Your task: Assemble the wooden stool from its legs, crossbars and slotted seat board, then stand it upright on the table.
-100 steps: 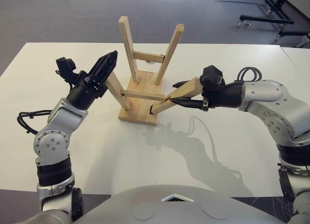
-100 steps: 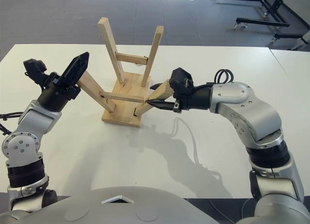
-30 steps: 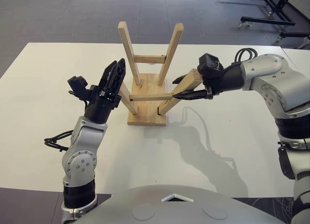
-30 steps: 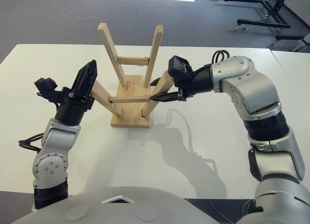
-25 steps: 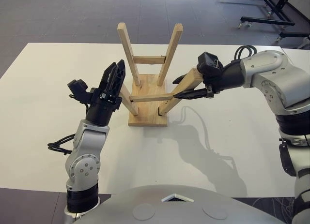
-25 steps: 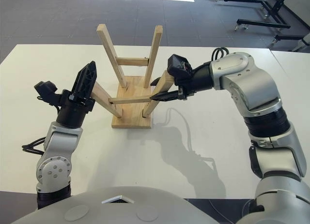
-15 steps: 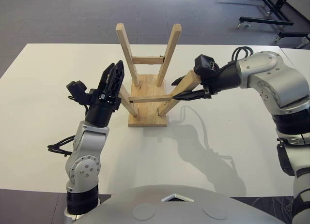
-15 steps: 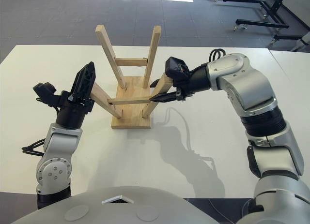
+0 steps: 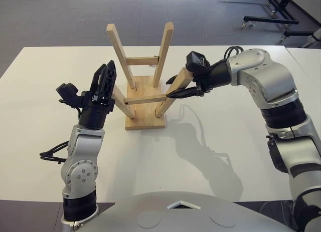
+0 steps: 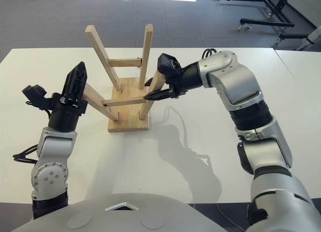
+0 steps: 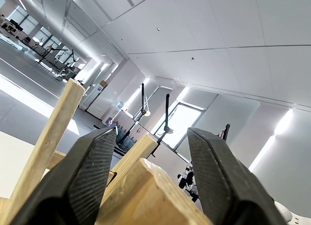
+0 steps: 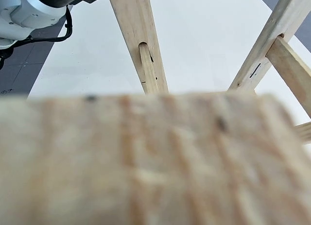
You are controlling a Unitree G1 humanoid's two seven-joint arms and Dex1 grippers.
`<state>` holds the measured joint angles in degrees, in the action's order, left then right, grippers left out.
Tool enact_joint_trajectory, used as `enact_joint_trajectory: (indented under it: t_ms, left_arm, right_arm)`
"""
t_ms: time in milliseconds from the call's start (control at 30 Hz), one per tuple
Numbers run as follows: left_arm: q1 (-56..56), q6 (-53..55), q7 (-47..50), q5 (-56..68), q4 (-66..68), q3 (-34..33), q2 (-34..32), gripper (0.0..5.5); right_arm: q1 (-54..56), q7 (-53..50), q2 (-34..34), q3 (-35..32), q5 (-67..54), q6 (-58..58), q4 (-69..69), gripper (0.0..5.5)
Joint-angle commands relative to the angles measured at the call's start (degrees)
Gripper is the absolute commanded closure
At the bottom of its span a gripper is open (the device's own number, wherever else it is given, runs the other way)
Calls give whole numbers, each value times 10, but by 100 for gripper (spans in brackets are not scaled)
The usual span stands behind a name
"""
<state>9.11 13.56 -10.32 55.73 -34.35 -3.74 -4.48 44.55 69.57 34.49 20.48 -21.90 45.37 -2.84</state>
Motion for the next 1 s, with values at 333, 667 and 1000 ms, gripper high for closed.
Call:
enact_joint_trajectory:
  t_ms: [333,667,1000]
  left_arm:
    - [-52,89,-47,67,39,42,-63,293]
    - [-105,133,-78,89,66,2,-105,293]
    - [-113,162,-105,104,73,-45,-137,293]
  right_arm:
    - [64,-59,-142,-110,-100,122,45,117]
    - [-151,2,-42,-143,-62,-40,67,13]
    - [-167,-1,-41,-185,-55,-139,152,13]
